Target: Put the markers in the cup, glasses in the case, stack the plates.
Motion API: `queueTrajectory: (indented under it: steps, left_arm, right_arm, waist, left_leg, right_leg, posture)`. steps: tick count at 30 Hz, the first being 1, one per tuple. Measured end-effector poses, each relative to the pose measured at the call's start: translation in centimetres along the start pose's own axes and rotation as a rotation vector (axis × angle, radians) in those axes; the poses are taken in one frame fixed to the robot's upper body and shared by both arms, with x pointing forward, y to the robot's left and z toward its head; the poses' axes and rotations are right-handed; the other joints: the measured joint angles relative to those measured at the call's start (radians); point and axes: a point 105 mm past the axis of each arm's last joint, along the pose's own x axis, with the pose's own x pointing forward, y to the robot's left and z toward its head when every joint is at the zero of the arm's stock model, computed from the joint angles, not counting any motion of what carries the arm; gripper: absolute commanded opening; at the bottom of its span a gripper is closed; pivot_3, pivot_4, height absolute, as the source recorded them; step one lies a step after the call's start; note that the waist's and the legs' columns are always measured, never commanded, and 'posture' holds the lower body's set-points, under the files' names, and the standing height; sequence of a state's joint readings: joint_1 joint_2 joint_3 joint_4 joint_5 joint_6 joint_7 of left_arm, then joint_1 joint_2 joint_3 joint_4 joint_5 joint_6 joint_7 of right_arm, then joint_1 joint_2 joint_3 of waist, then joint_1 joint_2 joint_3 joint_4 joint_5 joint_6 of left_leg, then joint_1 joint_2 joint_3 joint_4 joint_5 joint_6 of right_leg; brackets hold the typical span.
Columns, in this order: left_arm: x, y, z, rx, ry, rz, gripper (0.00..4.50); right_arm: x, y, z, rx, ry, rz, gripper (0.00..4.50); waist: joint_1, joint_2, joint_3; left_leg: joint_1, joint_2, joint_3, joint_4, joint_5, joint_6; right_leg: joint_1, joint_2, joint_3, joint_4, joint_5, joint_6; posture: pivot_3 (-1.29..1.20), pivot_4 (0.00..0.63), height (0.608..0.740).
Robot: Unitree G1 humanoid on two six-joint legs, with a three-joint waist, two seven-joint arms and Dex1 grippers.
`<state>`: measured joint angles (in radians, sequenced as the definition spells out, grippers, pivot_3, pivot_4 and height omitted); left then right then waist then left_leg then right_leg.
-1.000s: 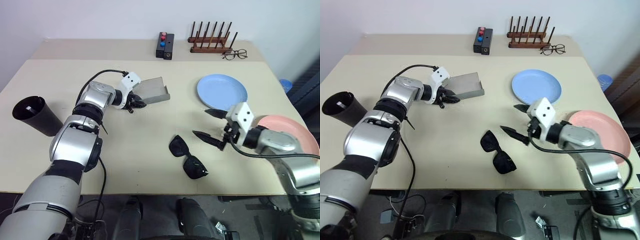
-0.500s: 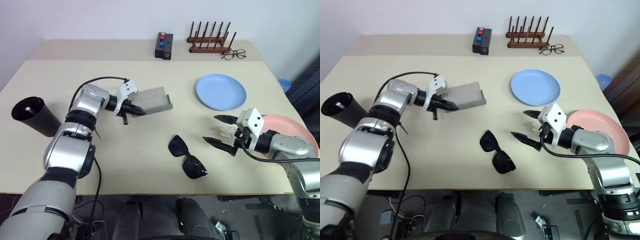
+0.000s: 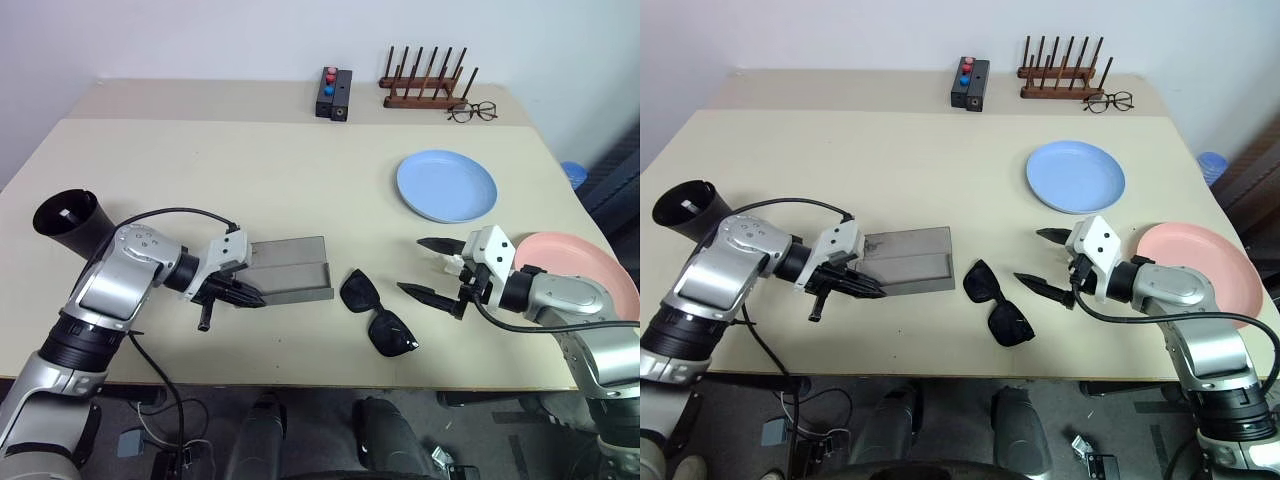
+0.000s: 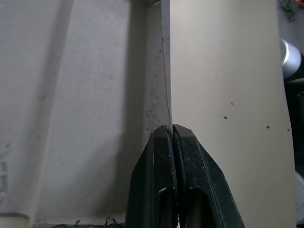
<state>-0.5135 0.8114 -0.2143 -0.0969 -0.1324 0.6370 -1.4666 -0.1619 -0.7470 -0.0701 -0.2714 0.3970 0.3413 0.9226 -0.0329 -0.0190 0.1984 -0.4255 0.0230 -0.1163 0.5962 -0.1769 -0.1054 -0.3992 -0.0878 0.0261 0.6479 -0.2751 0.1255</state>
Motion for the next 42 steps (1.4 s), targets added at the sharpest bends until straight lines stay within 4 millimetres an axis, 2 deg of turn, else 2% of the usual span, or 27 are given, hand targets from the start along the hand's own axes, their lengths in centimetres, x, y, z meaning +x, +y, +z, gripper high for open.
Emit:
queueTrajectory:
  steps: [4, 7, 10, 17, 25, 29, 32, 35, 38, 40, 42]
  left_arm:
    - [0.1, 0.1, -0.1, 0.034, -0.005, 0.001, 0.04]
    - [-0.1, 0.7, -0.1, 0.042, -0.013, 0.009, 0.84]
    - [-0.2, 1.4, 0.2, 0.061, -0.022, 0.021, 2.23]
    - [-0.7, 2.5, 0.6, 0.116, -0.034, 0.034, 2.23]
    - [-1.9, 3.4, 3.1, 0.207, -0.106, 0.121, 2.23]
    - [-2.1, 2.0, 4.0, 0.27, -0.147, 0.152, 2.23]
    - [-1.5, 0.2, 4.3, 0.25, -0.213, 0.131, 2.23]
    - [-0.5, -2.5, 4.6, 0.218, -0.313, 0.084, 2.23]
    - [0.1, -4.6, 4.4, 0.181, -0.342, 0.049, 2.23]
    - [0.5, -5.5, 4.3, 0.168, -0.343, 0.034, 2.23]
    - [0.6, -5.5, 4.3, 0.156, -0.34, 0.05, 2.23]
  right_arm:
    - [0.4, 0.3, 0.1, -0.002, -0.002, 0.022, 4.5]
    - [0.4, 0.3, 0.1, -0.002, -0.002, 0.024, 4.5]
    - [0.5, 0.4, -0.1, 0.017, 0.014, 0.03, 4.5]
    - [0.8, 1.9, 0.0, 0.171, 0.067, 0.085, 4.5]
    - [1.4, 4.0, -0.4, 0.274, 0.172, 0.11, 4.5]
    - [2.0, 5.0, -0.9, 0.264, 0.269, 0.086, 4.5]
    - [2.2, 4.8, -1.0, 0.249, 0.318, 0.022, 4.5]
    - [2.3, 4.8, -1.0, 0.226, 0.361, -0.031, 4.5]
    - [2.8, 5.3, -1.1, 0.216, 0.393, -0.051, 4.5]
    - [3.0, 5.7, -1.5, 0.207, 0.422, -0.053, 4.5]
    - [3.1, 5.9, -1.9, 0.2, 0.447, -0.061, 4.5]
  waist:
    - [-0.001, 0.0, 0.0]
    - [-0.001, 0.0, 0.0]
    - [-0.001, 0.0, 0.0]
    - [-0.003, 0.0, 0.0]
    - [-0.003, 0.0, 0.0]
    - [-0.009, 0.0, 0.0]
    - [-0.008, 0.0, 0.0]
    - [-0.007, 0.0, 0.0]
    - [-0.006, 0.0, 0.0]
    - [-0.003, 0.0, 0.0]
    - [0.002, 0.0, 0.0]
  left_leg:
    - [0.0, 0.0, 0.0, 0.0, 0.0, 0.0]
    - [0.0, 0.0, 0.0, 0.0, 0.0, 0.0]
    - [0.0, 0.0, 0.0, 0.0, 0.0, 0.0]
    - [0.0, 0.0, 0.0, 0.0, 0.0, 0.0]
    - [0.0, 0.0, 0.0, 0.0, 0.0, 0.0]
    - [0.0, 0.001, 0.0, -0.001, 0.0, 0.0]
    - [0.0, 0.001, 0.0, 0.0, 0.0, 0.0]
    - [0.0, 0.001, 0.0, 0.0, 0.0, 0.0]
    - [0.0, 0.001, 0.0, 0.0, 0.0, 0.0]
    - [0.0, 0.001, 0.0, 0.0, 0.0, 0.0]
    - [0.0, 0.001, 0.0, 0.0, 0.0, 0.0]
  right_leg:
    - [0.0, 0.0, 0.0, 0.0, 0.0, 0.0]
    - [0.0, 0.0, 0.0, 0.0, 0.0, 0.0]
    - [0.0, 0.0, 0.0, 0.0, 0.0, 0.0]
    - [0.0, 0.0, 0.0, 0.0, 0.0, 0.001]
    - [-0.001, 0.0, 0.0, 0.0, 0.0, 0.001]
    - [-0.001, 0.0, 0.0, 0.0, 0.0, 0.001]
    - [-0.001, 0.0, 0.0, 0.001, 0.0, 0.001]
    - [-0.001, 0.0, 0.0, 0.0, 0.0, 0.0]
    - [-0.001, 0.0, 0.0, 0.0, 0.0, 0.0]
    - [-0.001, 0.0, 0.0, 0.0, 0.0, -0.001]
    - [-0.001, 0.0, 0.0, 0.0, 0.0, -0.002]
  posture:
    - [0.0, 0.15, 0.74]
    - [0.0, 0.15, 0.74]
    - [0.0, 0.15, 0.74]
    - [0.0, 0.15, 0.74]
    - [0.0, 0.15, 0.74]
    - [0.0, 0.15, 0.74]
    - [0.0, 0.15, 0.74]
    - [0.0, 0.15, 0.74]
    - [0.0, 0.15, 0.74]
    - [0.0, 0.15, 0.74]
    - [0.0, 0.15, 0.74]
